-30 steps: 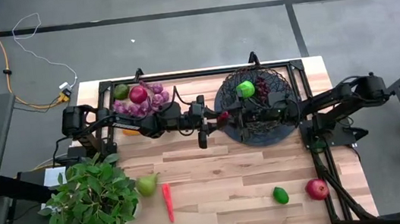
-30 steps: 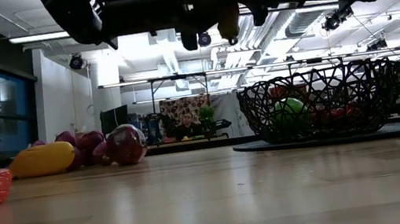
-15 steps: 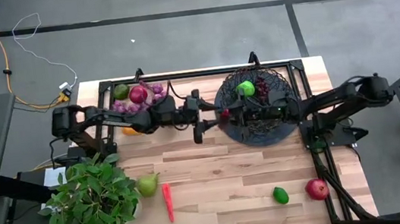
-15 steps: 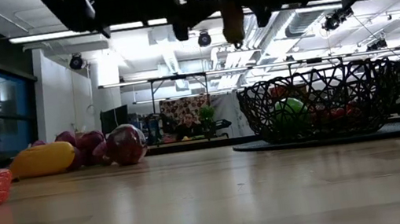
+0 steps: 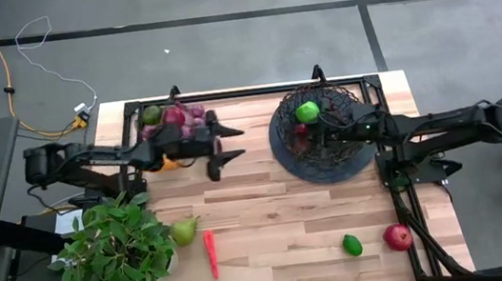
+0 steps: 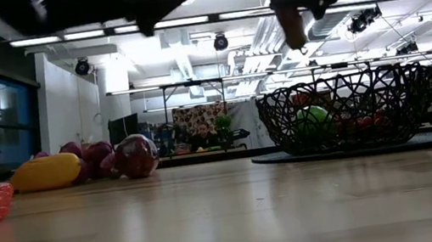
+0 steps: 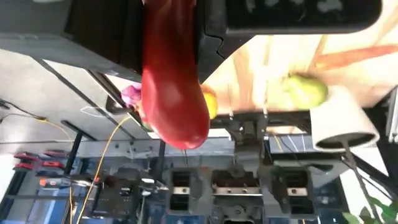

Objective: Build produce basket
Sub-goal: Put the red chili pepper into the black wire basket

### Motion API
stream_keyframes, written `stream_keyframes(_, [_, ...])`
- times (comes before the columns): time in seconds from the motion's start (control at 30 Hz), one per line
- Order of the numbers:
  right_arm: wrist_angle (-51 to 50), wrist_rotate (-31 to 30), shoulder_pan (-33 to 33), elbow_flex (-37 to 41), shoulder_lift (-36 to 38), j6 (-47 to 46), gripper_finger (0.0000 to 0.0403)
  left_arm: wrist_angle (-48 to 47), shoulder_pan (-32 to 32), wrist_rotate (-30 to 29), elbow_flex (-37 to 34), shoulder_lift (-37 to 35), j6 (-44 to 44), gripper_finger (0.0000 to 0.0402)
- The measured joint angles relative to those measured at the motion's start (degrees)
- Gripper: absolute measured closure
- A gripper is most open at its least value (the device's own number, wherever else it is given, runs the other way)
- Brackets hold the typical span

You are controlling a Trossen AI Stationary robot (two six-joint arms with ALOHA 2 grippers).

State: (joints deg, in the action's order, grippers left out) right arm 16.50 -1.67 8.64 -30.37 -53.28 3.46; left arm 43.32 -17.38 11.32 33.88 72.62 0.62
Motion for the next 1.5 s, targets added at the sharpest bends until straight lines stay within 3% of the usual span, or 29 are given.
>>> stream_keyframes(0.23, [-4.9,-0.1,0.0,0.0,4.9,0.4,0.0336,4.9,-1.0,0.0,-13.3,-8.8,-0.6,0.016])
stream_keyframes(0.5, [-5.0,-2.4,0.0,0.1,4.9,-0.7,0.0336,4.8,-1.1,-0.9,-15.3,-13.6,-0.9,0.0161])
stream_keyframes(0.63, [-8.1,-11.3,0.0,-0.1,4.5,-3.5,0.0336,4.7,-1.1,-0.9,-15.3,-13.6,-1.0,0.0161])
stream_keyframes(0.8, [-29.9,-21.3,0.6,-5.7,1.0,-6.4,0.0336,4.5,-1.1,-1.1,-15.3,-13.3,-1.0,0.0161])
stream_keyframes(1.03, [-45.1,-17.3,4.3,-9.2,-8.2,-9.1,0.0336,4.5,-1.1,-1.5,-15.3,-13.3,-1.5,0.0161])
stream_keyframes(1.33, [-45.6,-13.8,7.1,-9.2,-18.3,0.1,0.0336,4.5,-1.1,-1.5,-15.3,-13.3,-2.4,0.0161])
stream_keyframes(1.5, [-50.7,-13.5,7.1,-9.2,-22.0,4.1,0.0336,4.5,-1.1,-1.5,-15.3,-13.3,-2.5,0.0161])
